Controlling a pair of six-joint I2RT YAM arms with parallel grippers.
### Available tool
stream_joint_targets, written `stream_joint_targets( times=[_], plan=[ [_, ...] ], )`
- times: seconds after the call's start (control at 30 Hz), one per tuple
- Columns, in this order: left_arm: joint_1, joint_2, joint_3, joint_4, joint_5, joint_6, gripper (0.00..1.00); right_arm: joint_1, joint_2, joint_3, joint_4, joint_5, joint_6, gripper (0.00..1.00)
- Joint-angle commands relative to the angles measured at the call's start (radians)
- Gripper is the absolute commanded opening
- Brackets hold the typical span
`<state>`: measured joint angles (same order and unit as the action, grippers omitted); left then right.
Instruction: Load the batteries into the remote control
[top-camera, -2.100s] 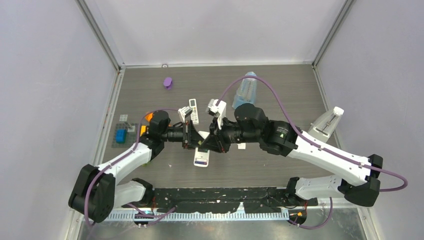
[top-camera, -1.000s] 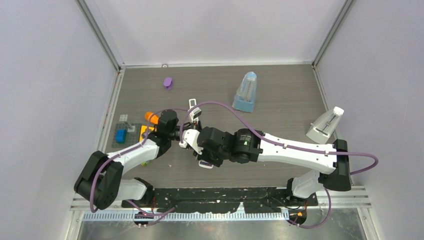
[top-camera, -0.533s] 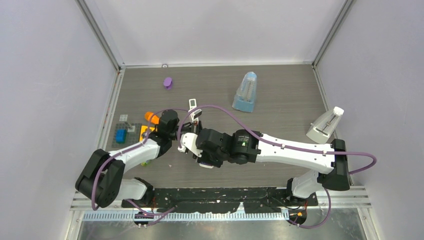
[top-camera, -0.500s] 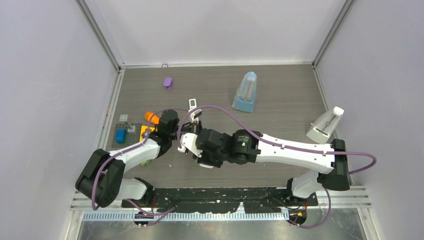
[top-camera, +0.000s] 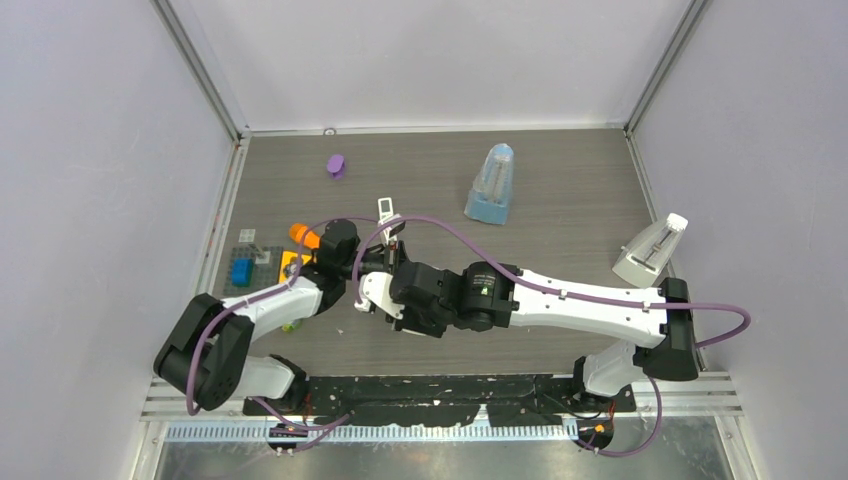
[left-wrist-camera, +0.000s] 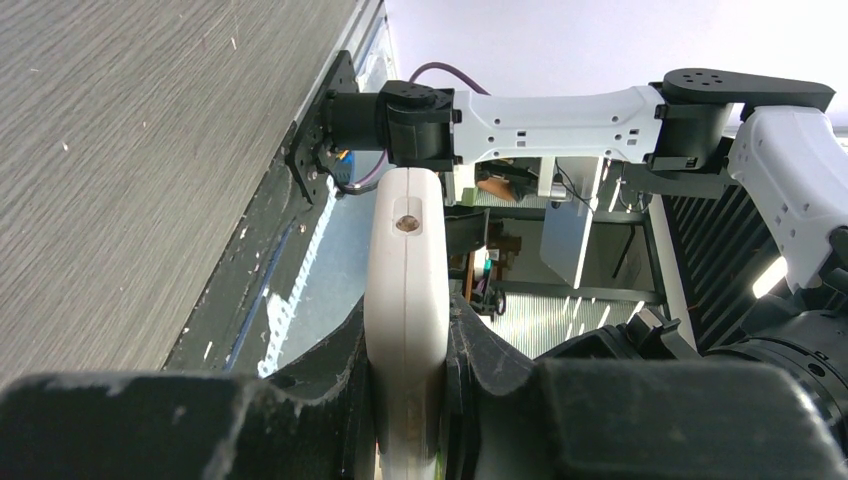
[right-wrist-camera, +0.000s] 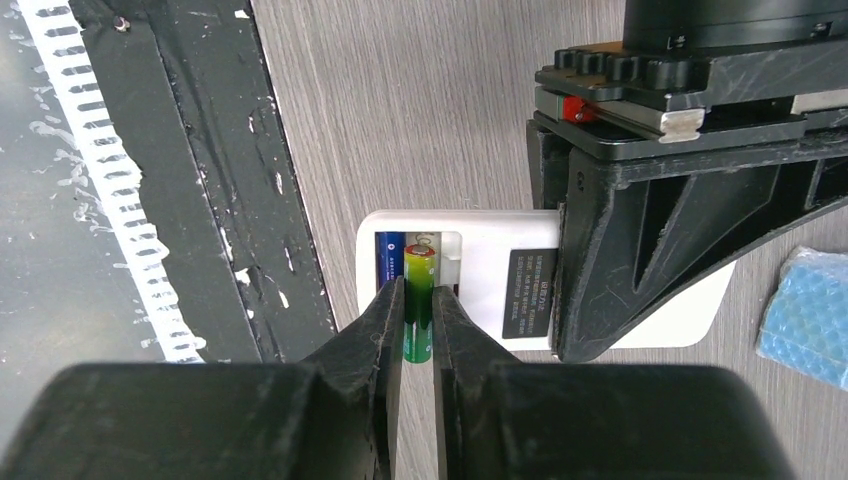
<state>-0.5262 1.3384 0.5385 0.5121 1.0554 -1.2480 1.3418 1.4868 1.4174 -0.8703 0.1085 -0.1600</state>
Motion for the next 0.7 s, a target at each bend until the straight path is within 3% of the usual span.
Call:
stream_joint_targets(
  times=[0.0, 0.27, 0.67],
  plan=[
    [-0.003, 0.003, 0.027, 0.08, 0.027, -0.03, 0.0, 0.007, 0.015, 0.021, -0.073, 0.029, -0.009, 0.15],
    [-0.003, 0.024, 0.02, 0.079, 0.012, -0.013, 0.0, 0.008, 0.016, 0.109, -0.124, 0.023, 0.022, 0.12],
    [-0.006, 0.021, 0.026, 0.081, 0.01, -0.014, 0.0, 0.008, 0.05, 0.115, -0.165, -0.004, 0.015, 0.12]
  ],
)
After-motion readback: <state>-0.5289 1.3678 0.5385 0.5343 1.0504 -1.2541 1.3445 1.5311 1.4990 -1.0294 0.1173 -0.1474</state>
